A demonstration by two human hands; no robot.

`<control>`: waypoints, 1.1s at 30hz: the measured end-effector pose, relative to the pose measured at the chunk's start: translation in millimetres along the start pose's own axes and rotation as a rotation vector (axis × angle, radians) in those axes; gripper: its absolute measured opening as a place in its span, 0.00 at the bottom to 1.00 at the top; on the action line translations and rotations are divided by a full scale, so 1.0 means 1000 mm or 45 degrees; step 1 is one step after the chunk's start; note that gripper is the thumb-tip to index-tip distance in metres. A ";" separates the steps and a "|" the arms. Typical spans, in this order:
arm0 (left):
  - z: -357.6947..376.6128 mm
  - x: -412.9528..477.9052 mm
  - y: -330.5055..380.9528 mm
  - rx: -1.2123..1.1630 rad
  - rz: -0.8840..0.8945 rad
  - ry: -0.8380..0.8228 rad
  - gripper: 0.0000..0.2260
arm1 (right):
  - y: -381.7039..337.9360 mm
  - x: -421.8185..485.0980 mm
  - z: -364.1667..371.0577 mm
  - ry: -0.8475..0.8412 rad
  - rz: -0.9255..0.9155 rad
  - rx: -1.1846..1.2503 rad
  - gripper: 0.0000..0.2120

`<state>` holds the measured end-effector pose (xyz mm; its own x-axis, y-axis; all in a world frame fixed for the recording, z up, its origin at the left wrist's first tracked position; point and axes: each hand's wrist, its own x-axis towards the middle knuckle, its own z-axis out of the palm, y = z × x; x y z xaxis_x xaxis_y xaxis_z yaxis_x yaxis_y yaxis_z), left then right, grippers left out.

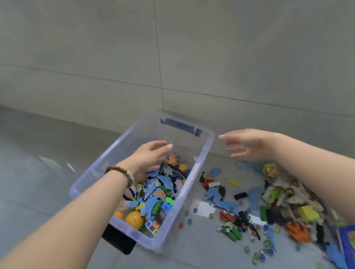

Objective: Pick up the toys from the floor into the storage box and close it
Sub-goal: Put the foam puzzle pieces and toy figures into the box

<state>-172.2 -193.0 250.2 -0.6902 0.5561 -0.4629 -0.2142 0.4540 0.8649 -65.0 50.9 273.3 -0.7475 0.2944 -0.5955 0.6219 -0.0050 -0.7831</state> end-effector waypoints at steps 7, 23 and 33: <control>0.103 0.025 0.027 0.146 0.018 -0.275 0.20 | 0.072 -0.026 -0.101 0.000 0.088 -0.165 0.28; 0.182 0.177 -0.118 0.726 -0.207 -0.357 0.22 | 0.194 0.159 -0.070 -0.159 0.216 -0.169 0.24; 0.136 0.227 -0.135 0.771 -0.312 -0.315 0.29 | 0.205 0.201 -0.044 -0.098 0.078 -0.178 0.21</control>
<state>-206.3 -33.1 2.0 -0.4784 0.4973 -0.7238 0.1290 0.8551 0.5022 -77.2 151.0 1.2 -0.7198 0.2237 -0.6572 0.6890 0.1141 -0.7157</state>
